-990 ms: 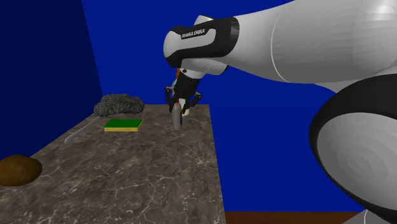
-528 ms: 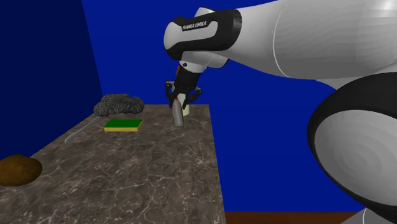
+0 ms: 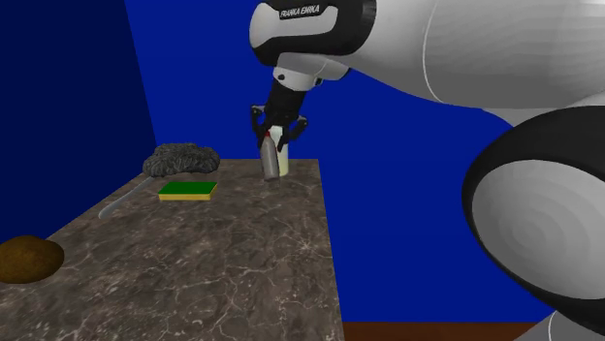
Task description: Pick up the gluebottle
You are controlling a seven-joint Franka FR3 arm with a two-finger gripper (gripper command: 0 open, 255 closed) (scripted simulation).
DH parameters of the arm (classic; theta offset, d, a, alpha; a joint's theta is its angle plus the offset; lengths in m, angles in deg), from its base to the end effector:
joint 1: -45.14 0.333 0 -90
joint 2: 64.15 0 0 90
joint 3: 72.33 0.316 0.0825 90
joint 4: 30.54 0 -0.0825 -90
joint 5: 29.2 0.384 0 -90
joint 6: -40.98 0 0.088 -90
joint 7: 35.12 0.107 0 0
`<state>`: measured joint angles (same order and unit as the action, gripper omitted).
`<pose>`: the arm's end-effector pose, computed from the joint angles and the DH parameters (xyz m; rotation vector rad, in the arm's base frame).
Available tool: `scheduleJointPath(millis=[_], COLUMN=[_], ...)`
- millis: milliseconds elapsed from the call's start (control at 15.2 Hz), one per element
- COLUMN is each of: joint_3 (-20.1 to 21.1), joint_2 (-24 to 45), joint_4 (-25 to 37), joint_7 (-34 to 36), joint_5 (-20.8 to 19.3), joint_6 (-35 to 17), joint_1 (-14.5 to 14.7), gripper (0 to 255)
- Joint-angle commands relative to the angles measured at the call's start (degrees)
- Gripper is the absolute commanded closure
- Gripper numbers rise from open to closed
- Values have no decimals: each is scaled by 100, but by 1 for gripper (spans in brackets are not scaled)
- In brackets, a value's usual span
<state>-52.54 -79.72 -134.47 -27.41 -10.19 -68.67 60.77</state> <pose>0.3815 0.3313 0.6779 -2.7057 -0.5948 -0.3428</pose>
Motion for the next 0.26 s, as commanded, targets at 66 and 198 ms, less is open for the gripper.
scheduleJointPath(millis=[66, 198], joint_3=[7, 7], joint_2=[96, 99], joint_4=[343, 358], joint_7=[88, 91], joint_5=[-58, -60], joint_6=[237, 249], joint_1=[-13, -13], gripper=[255, 255])
